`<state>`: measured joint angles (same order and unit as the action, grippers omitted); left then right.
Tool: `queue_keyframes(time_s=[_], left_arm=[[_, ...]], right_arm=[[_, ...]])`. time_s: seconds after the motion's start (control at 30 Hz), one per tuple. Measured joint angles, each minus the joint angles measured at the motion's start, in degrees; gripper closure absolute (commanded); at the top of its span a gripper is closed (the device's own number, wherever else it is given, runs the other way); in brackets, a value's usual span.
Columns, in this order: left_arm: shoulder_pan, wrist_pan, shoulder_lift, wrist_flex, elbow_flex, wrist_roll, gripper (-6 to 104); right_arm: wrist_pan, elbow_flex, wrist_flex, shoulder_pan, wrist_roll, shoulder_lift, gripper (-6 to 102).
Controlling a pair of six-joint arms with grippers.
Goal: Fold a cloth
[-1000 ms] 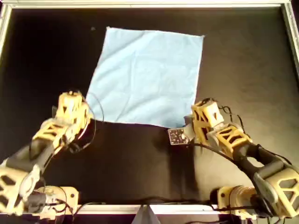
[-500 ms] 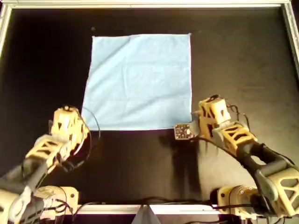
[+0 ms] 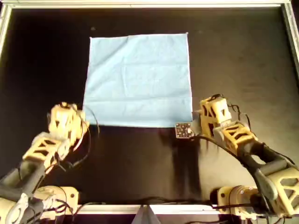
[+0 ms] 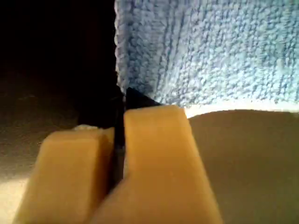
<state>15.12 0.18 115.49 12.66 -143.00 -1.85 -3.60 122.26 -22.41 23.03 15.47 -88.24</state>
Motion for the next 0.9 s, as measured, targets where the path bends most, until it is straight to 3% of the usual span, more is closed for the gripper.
queue_keyframes(time_s=[0.67,0.9], left_arm=[[-0.1,-1.5,-26.4,0.1,32.7,0.9,99],[-0.1,-1.5,-32.3,0.1,42.1,1.0,99]], right_arm=[[-0.4,-20.9,0.0,-1.5,0.00,2.3,97],[-0.4,-31.5,0.0,-1.3,-4.22,11.0,97]])
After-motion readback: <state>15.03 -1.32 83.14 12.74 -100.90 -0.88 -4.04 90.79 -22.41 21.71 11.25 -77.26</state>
